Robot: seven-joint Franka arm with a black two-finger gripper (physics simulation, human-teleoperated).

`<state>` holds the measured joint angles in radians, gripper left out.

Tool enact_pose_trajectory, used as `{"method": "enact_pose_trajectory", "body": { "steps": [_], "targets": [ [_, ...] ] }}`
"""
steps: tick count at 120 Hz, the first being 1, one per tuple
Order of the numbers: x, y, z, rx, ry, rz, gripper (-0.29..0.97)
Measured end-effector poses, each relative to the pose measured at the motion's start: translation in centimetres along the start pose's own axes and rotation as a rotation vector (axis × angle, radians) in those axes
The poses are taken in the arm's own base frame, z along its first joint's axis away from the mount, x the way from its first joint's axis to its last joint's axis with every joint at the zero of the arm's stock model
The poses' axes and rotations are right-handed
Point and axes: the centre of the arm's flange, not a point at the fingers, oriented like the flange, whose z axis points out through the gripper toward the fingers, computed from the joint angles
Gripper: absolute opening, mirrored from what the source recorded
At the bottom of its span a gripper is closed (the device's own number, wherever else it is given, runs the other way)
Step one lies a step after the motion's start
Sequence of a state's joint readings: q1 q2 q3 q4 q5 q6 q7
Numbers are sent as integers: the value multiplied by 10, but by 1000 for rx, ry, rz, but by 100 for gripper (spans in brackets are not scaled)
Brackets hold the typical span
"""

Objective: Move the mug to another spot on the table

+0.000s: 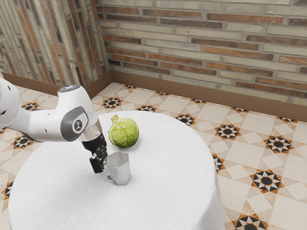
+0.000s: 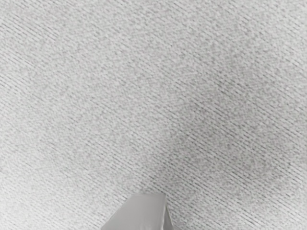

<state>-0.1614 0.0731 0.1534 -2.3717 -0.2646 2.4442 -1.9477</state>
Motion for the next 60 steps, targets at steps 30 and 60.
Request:
{"method": "enact_pose_trajectory", "body": {
  "steps": [30, 60],
  "targets": [
    [0, 1, 5, 4, 3, -4, 68],
    [-5, -1, 6, 1, -2, 2, 46]
  ]
}}
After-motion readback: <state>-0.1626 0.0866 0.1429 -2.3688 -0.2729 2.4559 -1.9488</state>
